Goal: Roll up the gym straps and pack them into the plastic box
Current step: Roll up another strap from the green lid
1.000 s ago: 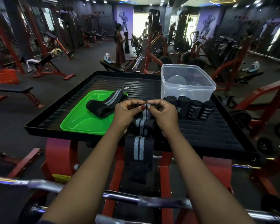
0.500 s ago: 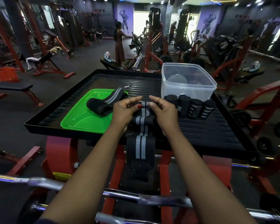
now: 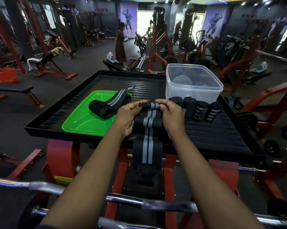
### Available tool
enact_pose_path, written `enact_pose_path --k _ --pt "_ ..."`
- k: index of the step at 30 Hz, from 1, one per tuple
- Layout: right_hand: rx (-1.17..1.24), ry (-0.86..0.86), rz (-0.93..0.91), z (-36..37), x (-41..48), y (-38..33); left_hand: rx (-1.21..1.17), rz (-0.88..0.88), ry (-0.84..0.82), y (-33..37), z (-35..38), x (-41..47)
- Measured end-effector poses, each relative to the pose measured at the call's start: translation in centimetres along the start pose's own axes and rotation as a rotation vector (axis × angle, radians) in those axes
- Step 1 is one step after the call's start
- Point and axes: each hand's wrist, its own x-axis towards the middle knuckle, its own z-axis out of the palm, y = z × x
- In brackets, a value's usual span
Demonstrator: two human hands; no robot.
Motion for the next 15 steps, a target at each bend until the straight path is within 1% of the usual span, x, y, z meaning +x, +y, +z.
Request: enact_pose_path --k 2,4,7,11,15 --pt "-0.061 0.002 -0.02 0.0 0.0 -0.1 0.068 0.01 0.015 -0.2 0.0 0.1" --pt "-0.101 0.018 -0.035 0.0 -0.1 -0.3 0.17 0.061 0.028 -0.3 0.3 0.1" --pt "-0.146 0.071 -0.072 0.0 -0.2 -0.5 0.169 0.129 0.03 -0.4 0.9 -0.1" --pt "-0.179 0.105 -0.106 -0.2 -0.3 -0.5 0.226 0.106 0.027 -0.4 0.9 -0.1" --pt "-0.19 0.077 -0.136 -0.2 -0.5 -0.9 0.291 0.113 0.114 -0.2 0.7 -0.3"
